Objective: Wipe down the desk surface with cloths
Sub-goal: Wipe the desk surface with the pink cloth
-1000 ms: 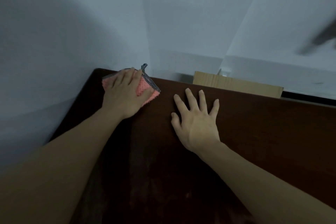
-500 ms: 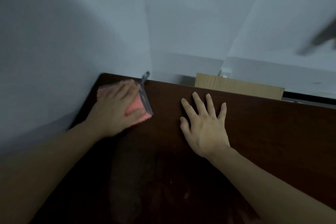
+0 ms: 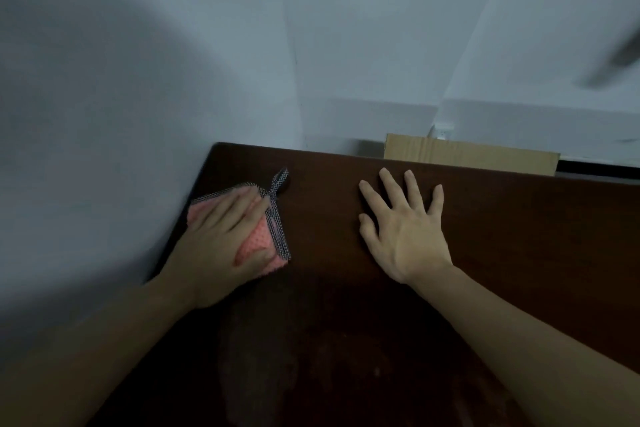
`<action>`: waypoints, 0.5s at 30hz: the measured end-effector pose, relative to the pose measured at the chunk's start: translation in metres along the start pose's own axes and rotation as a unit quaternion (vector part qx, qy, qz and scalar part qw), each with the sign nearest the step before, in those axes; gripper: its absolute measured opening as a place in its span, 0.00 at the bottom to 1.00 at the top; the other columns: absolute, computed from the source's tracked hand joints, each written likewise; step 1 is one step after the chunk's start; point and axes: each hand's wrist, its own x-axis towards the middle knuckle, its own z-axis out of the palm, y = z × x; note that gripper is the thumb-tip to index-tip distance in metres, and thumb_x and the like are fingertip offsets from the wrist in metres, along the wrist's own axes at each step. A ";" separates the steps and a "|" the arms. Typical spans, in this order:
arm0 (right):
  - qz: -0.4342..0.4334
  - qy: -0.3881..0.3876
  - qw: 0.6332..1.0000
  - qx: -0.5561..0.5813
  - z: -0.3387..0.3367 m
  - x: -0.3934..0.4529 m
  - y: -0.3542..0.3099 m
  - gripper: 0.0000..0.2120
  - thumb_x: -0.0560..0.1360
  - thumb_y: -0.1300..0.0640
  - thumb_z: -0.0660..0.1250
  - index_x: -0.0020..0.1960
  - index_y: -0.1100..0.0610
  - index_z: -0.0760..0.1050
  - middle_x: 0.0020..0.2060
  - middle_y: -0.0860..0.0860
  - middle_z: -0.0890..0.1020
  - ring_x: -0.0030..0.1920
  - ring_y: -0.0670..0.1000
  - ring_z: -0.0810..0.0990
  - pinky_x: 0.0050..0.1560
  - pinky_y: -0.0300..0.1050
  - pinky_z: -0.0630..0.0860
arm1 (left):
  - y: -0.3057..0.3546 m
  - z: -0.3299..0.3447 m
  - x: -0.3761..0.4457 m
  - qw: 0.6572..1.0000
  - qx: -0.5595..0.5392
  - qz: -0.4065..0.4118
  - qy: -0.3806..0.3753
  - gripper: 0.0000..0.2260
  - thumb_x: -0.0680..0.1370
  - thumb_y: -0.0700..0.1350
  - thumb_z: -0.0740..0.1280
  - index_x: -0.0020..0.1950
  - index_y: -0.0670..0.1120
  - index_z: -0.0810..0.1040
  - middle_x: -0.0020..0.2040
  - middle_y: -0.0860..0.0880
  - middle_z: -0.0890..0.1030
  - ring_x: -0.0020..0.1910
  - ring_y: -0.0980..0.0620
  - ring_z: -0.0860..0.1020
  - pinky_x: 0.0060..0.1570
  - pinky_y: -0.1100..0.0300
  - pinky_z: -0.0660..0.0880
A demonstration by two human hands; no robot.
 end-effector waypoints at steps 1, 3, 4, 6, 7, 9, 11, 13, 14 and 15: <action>0.001 0.001 1.000 0.001 0.000 0.000 0.000 0.28 0.84 0.39 0.43 0.83 0.42 0.45 0.83 0.50 0.43 0.81 0.60 0.38 0.76 0.72 0.38 | -0.006 -0.002 0.002 1.000 -0.002 0.005 -0.006 0.40 0.74 0.77 0.37 0.80 0.58 0.40 0.81 0.57 0.39 0.81 0.57 0.39 0.77 0.57 0.36; 0.000 0.001 1.000 0.001 -0.001 0.000 0.000 0.28 0.84 0.40 0.43 0.83 0.42 0.46 0.83 0.50 0.43 0.81 0.60 0.38 0.76 0.72 0.38 | -0.018 -0.006 0.018 1.000 -0.006 -0.008 0.001 0.42 0.71 0.79 0.35 0.80 0.59 0.40 0.81 0.56 0.41 0.81 0.54 0.42 0.79 0.52 0.42; 0.000 0.001 1.000 0.001 -0.001 0.000 0.000 0.28 0.84 0.40 0.44 0.83 0.42 0.46 0.83 0.50 0.43 0.81 0.60 0.38 0.76 0.72 0.37 | -0.023 -0.007 0.028 1.000 -0.007 -0.025 0.012 0.43 0.71 0.79 0.36 0.81 0.58 0.42 0.82 0.55 0.43 0.82 0.53 0.44 0.79 0.51 0.44; 0.000 0.003 1.000 0.000 -0.001 0.000 0.000 0.28 0.84 0.40 0.44 0.83 0.42 0.46 0.83 0.50 0.44 0.81 0.60 0.38 0.76 0.72 0.37 | -0.029 -0.009 0.046 0.998 -0.009 -0.065 0.027 0.44 0.71 0.77 0.39 0.83 0.55 0.45 0.83 0.53 0.45 0.82 0.51 0.45 0.79 0.51 0.44; -0.001 0.006 1.000 0.001 -0.001 0.000 0.000 0.28 0.84 0.40 0.44 0.83 0.42 0.47 0.83 0.50 0.44 0.81 0.60 0.38 0.76 0.72 0.37 | -0.031 -0.009 0.053 0.996 -0.007 -0.080 0.028 0.45 0.71 0.76 0.38 0.83 0.55 0.45 0.83 0.53 0.44 0.82 0.52 0.45 0.79 0.51 0.44; -0.002 0.010 1.000 0.005 0.000 0.000 0.001 0.28 0.84 0.40 0.45 0.83 0.42 0.47 0.83 0.50 0.45 0.82 0.60 0.39 0.76 0.72 0.37 | -0.028 -0.009 0.059 0.995 -0.002 -0.093 0.025 0.45 0.70 0.76 0.37 0.83 0.55 0.45 0.83 0.53 0.44 0.82 0.52 0.44 0.80 0.50 0.44; -0.004 0.009 1.000 0.008 -0.001 0.000 0.000 0.28 0.84 0.40 0.45 0.83 0.42 0.48 0.83 0.50 0.45 0.82 0.60 0.39 0.76 0.72 0.37 | -0.023 -0.007 0.049 0.995 -0.001 -0.099 0.028 0.45 0.71 0.75 0.37 0.84 0.54 0.46 0.84 0.52 0.45 0.82 0.51 0.45 0.80 0.51 0.45; -0.004 0.009 1.000 0.005 -0.001 0.000 0.000 0.28 0.84 0.40 0.45 0.83 0.42 0.48 0.83 0.50 0.45 0.82 0.60 0.39 0.76 0.71 0.38 | -0.013 -0.003 0.029 0.995 -0.005 -0.095 0.041 0.43 0.73 0.73 0.39 0.83 0.52 0.49 0.84 0.50 0.49 0.82 0.50 0.48 0.79 0.51 0.47; -0.003 0.006 1.000 0.002 -0.001 0.000 0.000 0.28 0.84 0.40 0.45 0.83 0.42 0.48 0.83 0.50 0.45 0.82 0.60 0.39 0.76 0.71 0.38 | -0.007 0.000 0.014 0.995 -0.009 -0.088 0.046 0.42 0.75 0.73 0.40 0.83 0.51 0.51 0.83 0.49 0.51 0.82 0.49 0.50 0.78 0.50 0.47; -0.002 0.005 1.000 -0.001 -0.001 0.000 0.000 0.28 0.84 0.40 0.45 0.83 0.42 0.47 0.83 0.50 0.45 0.82 0.60 0.39 0.76 0.71 0.38 | 0.000 0.003 -0.001 0.996 -0.012 -0.075 0.049 0.42 0.76 0.73 0.41 0.83 0.49 0.54 0.83 0.48 0.54 0.82 0.48 0.52 0.78 0.51 0.48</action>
